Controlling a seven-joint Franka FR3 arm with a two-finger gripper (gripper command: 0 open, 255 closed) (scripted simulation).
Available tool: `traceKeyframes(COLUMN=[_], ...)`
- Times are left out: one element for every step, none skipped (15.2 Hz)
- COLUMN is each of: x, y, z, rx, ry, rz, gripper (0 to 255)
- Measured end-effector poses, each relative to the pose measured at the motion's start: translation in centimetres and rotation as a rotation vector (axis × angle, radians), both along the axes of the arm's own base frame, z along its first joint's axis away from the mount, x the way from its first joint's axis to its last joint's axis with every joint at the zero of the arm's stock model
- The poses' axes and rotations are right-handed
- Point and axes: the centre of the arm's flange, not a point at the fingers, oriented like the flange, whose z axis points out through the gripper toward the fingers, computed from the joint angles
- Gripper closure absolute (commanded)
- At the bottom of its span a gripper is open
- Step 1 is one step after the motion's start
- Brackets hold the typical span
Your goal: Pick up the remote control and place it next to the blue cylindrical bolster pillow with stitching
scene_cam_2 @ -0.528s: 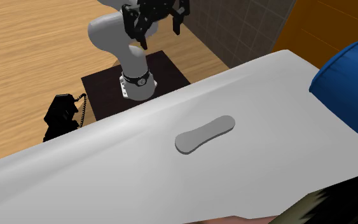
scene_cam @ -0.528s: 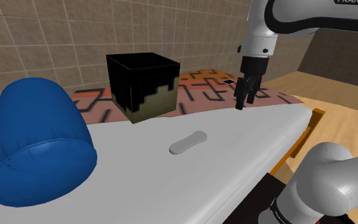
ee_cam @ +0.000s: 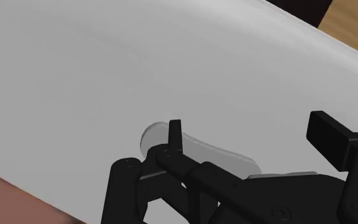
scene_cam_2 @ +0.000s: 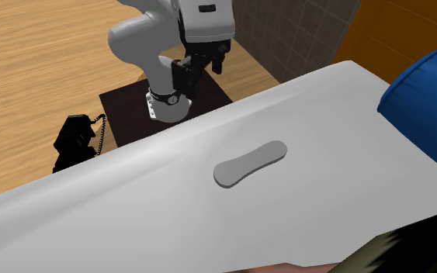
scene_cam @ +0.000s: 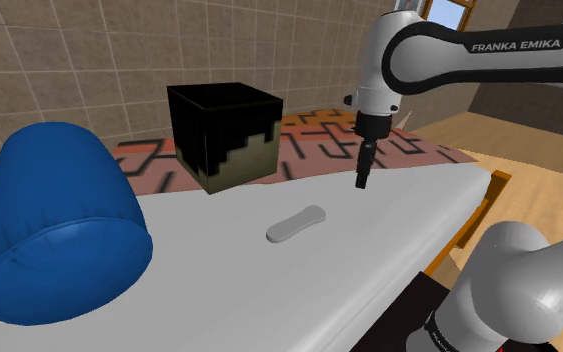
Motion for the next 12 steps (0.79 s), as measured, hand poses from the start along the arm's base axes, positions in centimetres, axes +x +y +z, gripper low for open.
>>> traceKeyframes(x=[1.1,1.8,2.6,3.3,4.0,4.8,5.6,6.3,6.9,7.5,8.1,8.5], y=[0.0,0.1,0.0,0.4,0.7,1.0,1.5,1.7,2.6,2.8,3.5,4.2], z=[-1.1,-2.1,-3.2,-4.1,-5.4,-6.2,-7.2,-7.8,-8.9,-10.0,-11.2,-12.0], rx=[0.000,0.001,0.001,0.002,0.003,0.003,0.004,0.004,0.005,0.005,0.006,0.007], ry=[-0.005,-0.013,-0.020,-0.028,-0.034,-0.043,-0.050,-0.058,-0.064,-0.071,-0.079,-0.087], rz=[0.063,0.128,0.192,0.258,0.323,0.388,0.453,0.517,0.583,0.646,0.712,0.778], gripper=[0,0,0,0,0,0,0,0,0,0,0,0])
